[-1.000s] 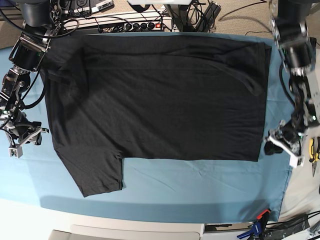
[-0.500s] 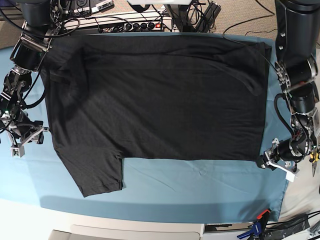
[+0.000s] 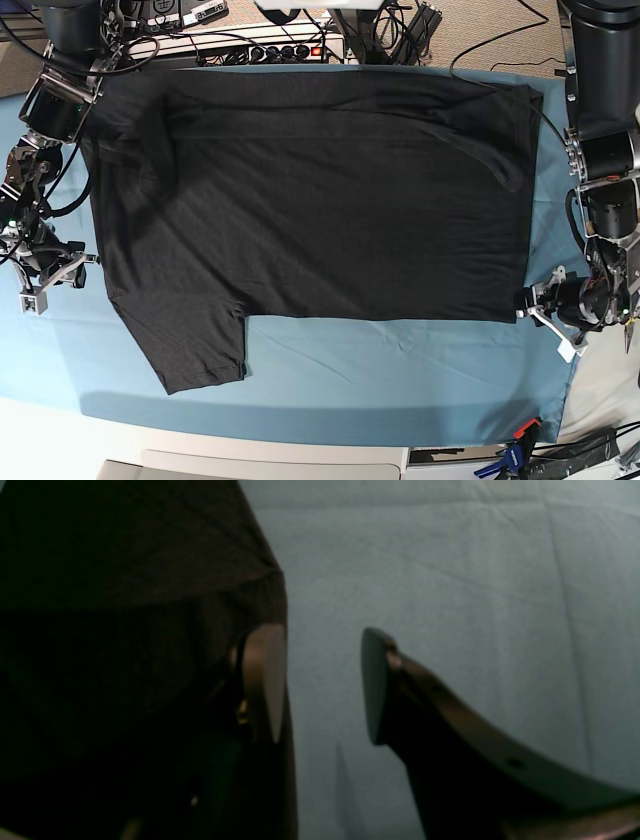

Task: Fold the T-shirt properly
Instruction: 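Grasp the hem corners with both grippers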

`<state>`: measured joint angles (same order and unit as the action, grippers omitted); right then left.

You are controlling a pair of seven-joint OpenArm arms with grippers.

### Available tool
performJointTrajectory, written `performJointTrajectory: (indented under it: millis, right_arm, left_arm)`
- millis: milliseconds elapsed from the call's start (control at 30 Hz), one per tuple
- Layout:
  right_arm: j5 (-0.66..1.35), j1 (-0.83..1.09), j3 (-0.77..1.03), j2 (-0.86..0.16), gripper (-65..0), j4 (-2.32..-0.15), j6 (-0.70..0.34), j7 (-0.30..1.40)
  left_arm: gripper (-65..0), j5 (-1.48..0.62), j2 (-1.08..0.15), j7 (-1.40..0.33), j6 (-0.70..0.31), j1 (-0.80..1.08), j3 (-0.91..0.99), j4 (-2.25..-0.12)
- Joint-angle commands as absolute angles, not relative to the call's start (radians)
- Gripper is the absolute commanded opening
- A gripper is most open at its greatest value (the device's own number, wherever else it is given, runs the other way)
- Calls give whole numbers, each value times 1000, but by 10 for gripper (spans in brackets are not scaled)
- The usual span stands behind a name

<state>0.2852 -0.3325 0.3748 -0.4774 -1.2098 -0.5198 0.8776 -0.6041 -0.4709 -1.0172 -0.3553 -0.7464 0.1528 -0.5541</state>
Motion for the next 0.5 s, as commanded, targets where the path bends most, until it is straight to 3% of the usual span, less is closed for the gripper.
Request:
performJointTrajectory:
  millis: [0, 333, 467]
  right_arm:
    - [292, -360, 381, -495, -392, -1229, -518, 850]
    - [161, -360, 363, -450, -392, -1229, -517, 825]
    - [73, -361, 299, -446, -392, -1229, -472, 790]
  left_arm:
    - [-444, -599, -485, -1008, -356, -784, 147, -569]
    - [-443, -597, -484, -985, -356, -784, 140, -569]
    - [-444, -606, -482, -978, -356, -784, 140, -569]
